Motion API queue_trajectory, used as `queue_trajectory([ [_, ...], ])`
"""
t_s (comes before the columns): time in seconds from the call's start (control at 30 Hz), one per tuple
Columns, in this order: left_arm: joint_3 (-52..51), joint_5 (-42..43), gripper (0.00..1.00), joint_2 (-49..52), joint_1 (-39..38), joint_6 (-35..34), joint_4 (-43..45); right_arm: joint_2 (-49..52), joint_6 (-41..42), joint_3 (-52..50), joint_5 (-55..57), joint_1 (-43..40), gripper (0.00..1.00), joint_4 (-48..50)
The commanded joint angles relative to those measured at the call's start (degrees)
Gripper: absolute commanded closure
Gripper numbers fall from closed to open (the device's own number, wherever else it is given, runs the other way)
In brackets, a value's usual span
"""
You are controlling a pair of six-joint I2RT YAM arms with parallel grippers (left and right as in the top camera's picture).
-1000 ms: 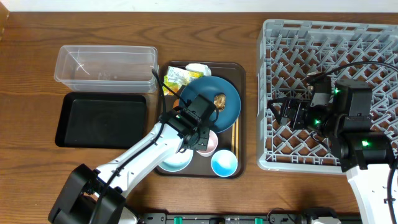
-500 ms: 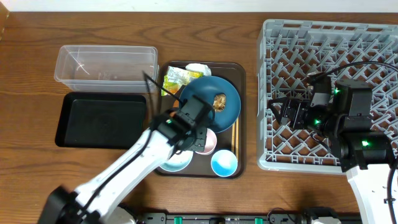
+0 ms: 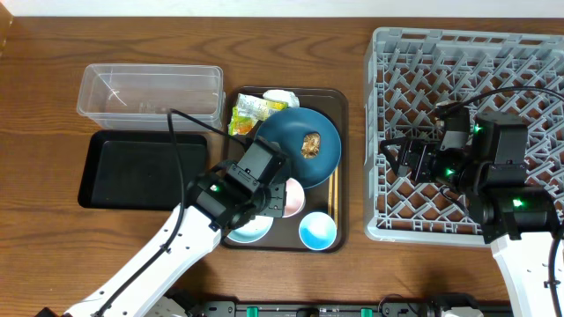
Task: Sort waste into correct bins and load items into the dishwasher rack
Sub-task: 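Grasp the pink cup with the left gripper and lift it, then hand the pink cup from left gripper to right gripper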
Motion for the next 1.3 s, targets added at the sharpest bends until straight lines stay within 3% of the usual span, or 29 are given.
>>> queue_trajectory([
  [0.0,1.73,-0.28,0.94,-1.75,-0.02,-0.96,0.83,-0.61,0.74,1.11,-0.83,-0.94,0.18,-0.22],
  [0.37,4.13,2.93,0.94,-5.68,2.16,-0.96,1.84,-0.61,0.68,1.11,-2.78,-0.9,0.17,-0.24],
  [0.67,4.35,17.77,0.94,-6.34,9.62,-0.94,6.32,-0.61,-4.72,1.11,-13.88,-0.79,0.14,1.4],
  [0.87,4.35,33.81,0.94,-6.34,15.65,-0.94,12.85,-0.61,-4.68,1.11,-25.46,0.22,0.16,4.15],
  [1.0,4.33,42.12,0.94,-6.14,19.52,-0.98,18.16,-0.61,-3.23,1.11,-33.94,3.74,0.17,9.64],
  [1.27,4.33,57.07,0.94,-3.21,24.41,-6.08,27.5,-0.61,2.69,1.11,-34.47,14.93,0.18,21.66],
])
